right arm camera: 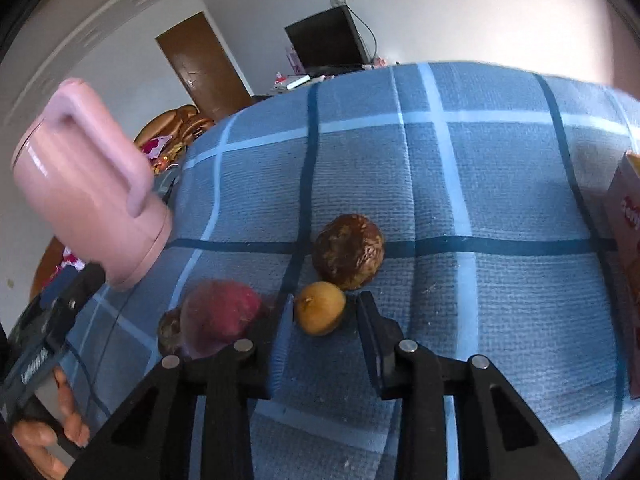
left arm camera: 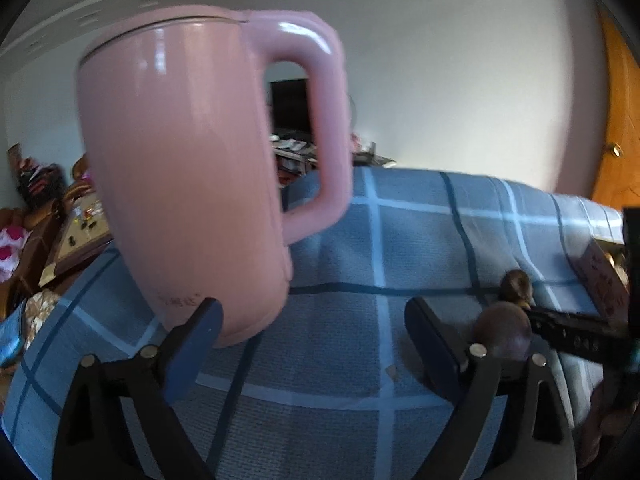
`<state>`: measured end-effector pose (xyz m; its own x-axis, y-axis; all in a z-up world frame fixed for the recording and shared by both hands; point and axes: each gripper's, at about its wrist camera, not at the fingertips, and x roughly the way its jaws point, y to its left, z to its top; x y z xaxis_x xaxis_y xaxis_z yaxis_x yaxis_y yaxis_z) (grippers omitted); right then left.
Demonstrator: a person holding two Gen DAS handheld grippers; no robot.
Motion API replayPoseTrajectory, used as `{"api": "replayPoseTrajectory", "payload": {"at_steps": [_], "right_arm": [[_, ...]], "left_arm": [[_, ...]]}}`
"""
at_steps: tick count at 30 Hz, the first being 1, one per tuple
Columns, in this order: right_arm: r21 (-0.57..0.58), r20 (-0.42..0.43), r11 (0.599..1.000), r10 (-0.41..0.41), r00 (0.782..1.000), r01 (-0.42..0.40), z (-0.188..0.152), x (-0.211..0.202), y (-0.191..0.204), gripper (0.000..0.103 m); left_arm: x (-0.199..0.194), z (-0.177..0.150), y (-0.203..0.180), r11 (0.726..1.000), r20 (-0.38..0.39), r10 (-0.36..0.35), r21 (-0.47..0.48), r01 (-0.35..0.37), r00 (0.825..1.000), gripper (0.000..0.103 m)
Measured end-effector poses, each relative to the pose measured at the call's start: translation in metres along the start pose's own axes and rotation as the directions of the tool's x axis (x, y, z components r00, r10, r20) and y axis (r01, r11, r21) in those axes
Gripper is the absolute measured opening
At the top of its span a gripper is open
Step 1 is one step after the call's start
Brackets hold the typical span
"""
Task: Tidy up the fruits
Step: 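Grasp the round yellow-brown fruit with the right gripper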
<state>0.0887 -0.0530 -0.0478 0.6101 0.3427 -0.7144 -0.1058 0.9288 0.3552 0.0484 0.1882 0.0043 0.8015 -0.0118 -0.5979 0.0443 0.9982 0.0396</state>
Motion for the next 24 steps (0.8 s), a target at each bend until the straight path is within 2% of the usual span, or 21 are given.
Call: {"api": "replayPoseTrajectory", "payload": {"at_steps": [2,5,7,10,14,18,21,24], "right_arm": [[-0.024,-0.006,1.000,-0.014,1.000,0.014,0.000,0.001,0.003,0.034],[-0.050,-0.019,0.999,-0.021,1.000,0.020,-0.001,0.000,0.004,0.027],[-0.077,-0.006,0.996,-0.042,0.999,0.041,-0.005,-0.006,0.008,0.027],[-0.115,0.044,0.993,-0.004,0.999,0.009,-0.016,-0.027,0.009,0.027],[-0.178,0.134,0.983,-0.012,0.991,0.036,-0.029,-0.058,0.008,0.027],[-0.176,0.158,0.983,-0.017,0.987,0.045,-0.037,-0.075,-0.006,0.027],[-0.140,0.160,0.989,-0.021,0.987,0.044,-0.038,-0.081,-0.019,0.027],[-0.116,0.149,0.993,-0.015,0.989,0.033,-0.035,-0.080,-0.025,0.027]], "left_arm": [[0.002,-0.001,-0.005,0.998,-0.025,-0.039,0.046,0.040,0.999,0.095],[0.005,-0.006,-0.015,0.985,-0.078,-0.121,0.114,0.130,0.990,0.095],[0.004,-0.009,-0.020,0.977,-0.087,-0.141,0.151,0.153,0.986,0.095],[0.002,-0.013,-0.030,0.962,-0.086,-0.172,0.201,0.187,0.981,0.095],[0.000,-0.018,-0.046,0.933,-0.091,-0.220,0.270,0.236,0.971,0.095],[0.007,-0.024,-0.064,0.909,-0.109,-0.184,0.359,0.212,0.977,0.095],[0.024,-0.027,-0.077,0.890,-0.178,-0.172,0.393,0.230,0.969,0.092],[0.030,-0.022,-0.085,0.884,-0.186,-0.185,0.397,0.247,0.965,0.091]]}}
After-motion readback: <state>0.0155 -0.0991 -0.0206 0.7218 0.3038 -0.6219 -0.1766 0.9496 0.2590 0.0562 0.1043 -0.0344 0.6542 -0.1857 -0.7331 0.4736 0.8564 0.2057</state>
